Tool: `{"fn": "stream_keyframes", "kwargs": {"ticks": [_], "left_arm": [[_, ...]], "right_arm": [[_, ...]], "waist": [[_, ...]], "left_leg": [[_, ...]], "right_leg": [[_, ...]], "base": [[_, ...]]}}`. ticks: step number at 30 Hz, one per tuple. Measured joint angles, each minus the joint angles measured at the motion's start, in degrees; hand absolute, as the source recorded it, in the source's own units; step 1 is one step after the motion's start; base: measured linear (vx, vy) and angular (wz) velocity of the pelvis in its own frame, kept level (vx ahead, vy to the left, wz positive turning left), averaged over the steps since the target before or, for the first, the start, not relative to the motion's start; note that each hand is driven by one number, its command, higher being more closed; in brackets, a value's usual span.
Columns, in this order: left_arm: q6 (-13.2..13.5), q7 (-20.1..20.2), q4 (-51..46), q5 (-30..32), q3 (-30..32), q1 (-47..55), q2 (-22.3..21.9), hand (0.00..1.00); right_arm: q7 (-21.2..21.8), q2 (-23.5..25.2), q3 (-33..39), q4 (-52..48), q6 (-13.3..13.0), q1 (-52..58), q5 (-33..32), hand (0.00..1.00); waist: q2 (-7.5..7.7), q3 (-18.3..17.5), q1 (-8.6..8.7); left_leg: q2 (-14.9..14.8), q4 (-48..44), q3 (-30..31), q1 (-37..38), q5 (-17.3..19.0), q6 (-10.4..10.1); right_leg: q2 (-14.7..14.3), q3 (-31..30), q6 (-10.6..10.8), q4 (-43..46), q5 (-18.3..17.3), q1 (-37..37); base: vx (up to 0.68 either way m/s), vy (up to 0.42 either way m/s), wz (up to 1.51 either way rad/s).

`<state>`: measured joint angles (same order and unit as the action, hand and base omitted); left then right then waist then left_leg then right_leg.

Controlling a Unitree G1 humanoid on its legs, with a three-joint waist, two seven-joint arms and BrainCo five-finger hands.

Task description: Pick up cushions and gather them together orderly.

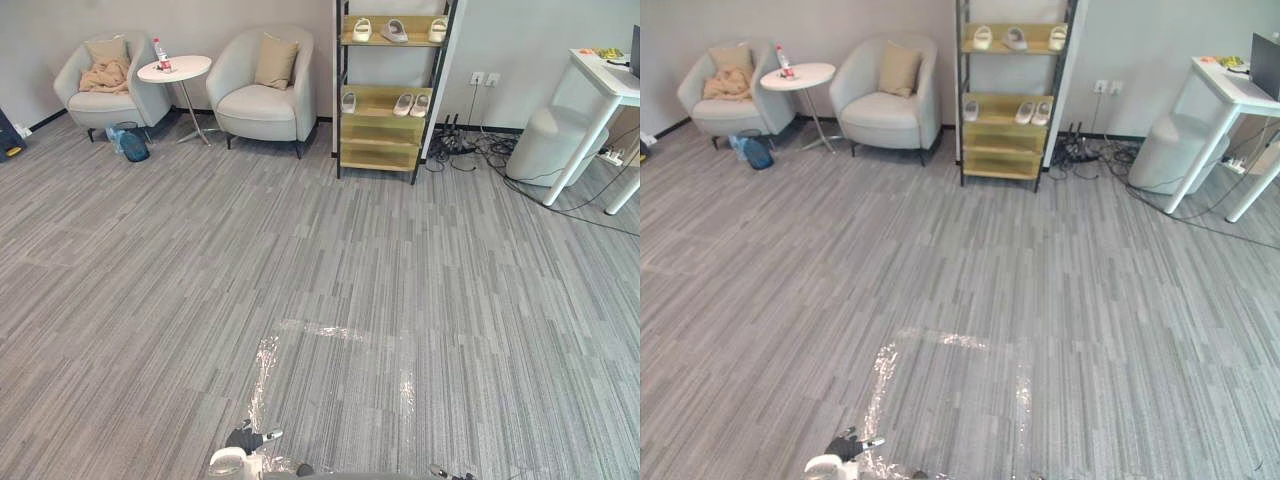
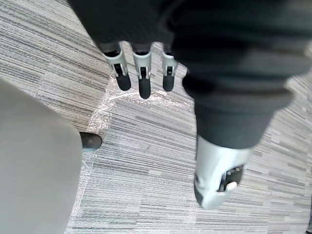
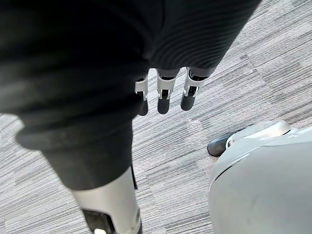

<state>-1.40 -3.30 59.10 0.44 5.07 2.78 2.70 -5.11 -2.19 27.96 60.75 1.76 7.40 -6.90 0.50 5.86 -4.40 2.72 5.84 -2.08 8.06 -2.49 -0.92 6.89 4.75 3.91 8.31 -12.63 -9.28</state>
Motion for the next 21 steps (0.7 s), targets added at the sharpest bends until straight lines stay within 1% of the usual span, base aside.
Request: {"fn": "stream_keyframes", "kwargs": {"ticks": [4, 6, 8, 10, 11, 12, 13, 14, 15, 16, 17, 18, 19, 20, 21], "left_arm": [[0.0, 0.0, 0.0, 0.0, 0.0, -0.1, 0.1, 0.00], [-0.1, 0.0, 0.1, 0.0, 0.1, -0.1, 0.3, 0.00], [0.0, 0.0, 0.1, 0.0, 0.2, -0.3, 0.4, 0.00], [-0.1, -0.1, 0.2, 0.0, 0.6, -0.9, 0.9, 0.00], [-0.1, -0.1, 0.1, 0.0, 0.7, -1.2, 1.6, 0.00], [-0.1, -0.1, 0.0, -0.1, 0.7, -1.6, 2.2, 0.00], [-0.1, -0.2, -0.1, -0.2, 0.7, -2.0, 2.0, 0.00], [0.0, -0.3, -0.6, -0.5, 1.5, -2.2, 1.4, 0.00], [-0.1, -0.4, -0.6, -0.5, 2.7, -2.1, 0.9, 0.00], [-0.2, -0.4, -0.6, -0.5, 3.0, -2.2, 0.7, 0.00], [-0.2, -0.5, -0.6, -0.5, 3.4, -2.2, 0.6, 0.00], [-0.3, -0.6, -0.6, -0.5, 4.2, -2.2, 0.6, 0.00], [-0.3, -0.6, -0.5, -0.5, 4.3, -2.2, 0.6, 0.00], [-0.3, -0.6, -0.2, -0.5, 4.5, -2.2, 0.4, 0.00], [-0.3, -0.7, -0.1, -0.5, 4.6, -2.3, 0.3, 0.00]], "right_arm": [[0.0, 0.0, 0.1, 0.0, 0.0, -0.1, 0.0, 0.00], [0.0, 0.0, 0.1, 0.0, 0.0, -0.5, 0.0, 0.00], [0.0, 0.1, 0.6, 0.0, 0.0, -1.1, -0.5, 0.00], [-0.1, 1.3, 1.9, 0.0, 0.0, -2.1, -0.6, 0.00], [-0.1, 2.1, 2.7, -0.2, 0.0, -2.5, -0.9, 0.00], [-0.1, 2.8, 2.9, -0.4, 0.0, -2.5, -1.1, 0.00], [-0.1, 2.8, 2.8, -0.8, 0.0, -2.4, -1.1, 0.00], [0.0, 2.4, 2.7, -1.4, 0.0, -2.7, -1.1, 0.00], [0.1, 2.5, 2.1, -2.5, -0.3, -3.0, -1.7, 0.00], [0.1, 2.7, 1.9, -3.6, -0.4, -3.0, -2.1, 0.00], [0.1, 2.7, 1.3, -3.8, -0.9, -2.8, -2.2, 0.00], [0.1, 2.7, 1.1, -3.7, -1.1, -2.9, -2.2, 0.00], [0.1, 2.8, 1.1, -3.6, -1.1, -2.9, -2.2, 0.00], [0.1, 2.8, 1.2, -3.6, -1.3, -2.9, -2.2, 0.00], [0.1, 2.8, 1.4, -3.6, -1.5, -3.0, -2.2, 0.00]], "waist": [[0.02, 0.2, 0.17], [0.14, 0.4, 0.79], [0.23, 0.4, 0.90], [0.85, 0.8, 0.92], [1.80, 1.5, 0.93], [2.74, 1.9, 1.00], [2.70, 2.0, 1.08], [1.51, 3.0, 0.72], [0.61, 3.4, 1.04], [0.18, 3.6, 1.18], [0.05, 3.6, 1.48], [0.34, 3.6, 0.90], [0.56, 3.5, 0.70], [0.59, 3.5, 0.90], [0.44, 3.4, 1.28]], "left_leg": [[0.0, 0.0, -0.5, -0.1, 0.1, 0.0], [0.0, 0.0, -1.0, -0.3, 0.5, 0.0], [0.0, 0.0, -2.4, -1.8, 0.9, 0.2], [0.5, -0.2, -3.9, -3.2, 1.7, 0.7], [1.1, -2.4, -4.3, -4.6, 3.6, 1.2], [1.1, -7.1, -6.3, -6.7, 6.5, 2.1], [0.3, -11.0, -7.2, -8.4, 8.8, 2.3], [-0.8, -15.5, -7.1, -10.3, 12.3, 2.4], [-1.6, -18.0, -6.3, -10.3, 14.6, 2.6], [-2.0, -18.6, -5.6, -9.4, 15.7, 3.0], [-2.5, -18.6, -4.9, -7.7, 16.9, 3.3], [-3.1, -18.1, -4.9, -5.8, 17.7, 3.1], [-3.1, -17.3, -4.5, -4.3, 17.9, 2.9], [-3.0, -15.9, -4.0, -2.4, 17.9, 3.2], [-2.9, -13.8, -3.3, -0.1, 17.9, 3.0]], "right_leg": [[0.1, -0.4, 0.2, -0.1, -0.2, 0.2], [0.2, -0.6, 0.8, -0.5, -0.4, 0.4], [0.3, -1.3, 1.6, -0.6, -0.3, 2.2], [1.1, -1.6, 2.6, -0.8, -0.1, 3.9], [2.2, -0.8, 4.5, -0.7, -0.4, 4.1], [3.5, 0.2, 8.0, 0.5, -0.4, 4.0], [3.6, 0.9, 9.5, 3.6, -0.5, 4.9], [3.2, 0.7, 10.2, 12.1, 0.2, 8.5], [3.0, 0.7, 8.7, 22.8, 2.9, 13.3], [3.0, 0.7, 7.7, 30.3, 5.5, 17.0], [2.1, 0.3, 7.1, 35.8, 4.0, 20.3], [0.8, 1.0, 5.6, 37.4, 1.6, 22.5], [0.1, 2.3, 5.1, 36.7, 0.5, 23.7], [-0.3, 4.8, 4.0, 34.3, -0.3, 24.9], [-1.5, 7.3, 2.8, 30.2, -0.7, 26.3]], "base": [[0.00, 0.000, -0.04], [0.00, 0.001, -0.10], [0.01, 0.024, -0.27], [0.05, 0.071, -0.18], [0.12, 0.118, 0.13], [0.16, 0.111, 0.24], [0.15, 0.088, 0.14], [0.12, 0.109, 0.07], [0.11, 0.132, 0.10], [0.20, 0.174, 0.23], [0.31, 0.156, 0.18], [0.42, 0.179, 0.12], [0.46, 0.163, 0.12], [0.40, 0.121, 0.24], [0.46, 0.081, 0.33]]}}
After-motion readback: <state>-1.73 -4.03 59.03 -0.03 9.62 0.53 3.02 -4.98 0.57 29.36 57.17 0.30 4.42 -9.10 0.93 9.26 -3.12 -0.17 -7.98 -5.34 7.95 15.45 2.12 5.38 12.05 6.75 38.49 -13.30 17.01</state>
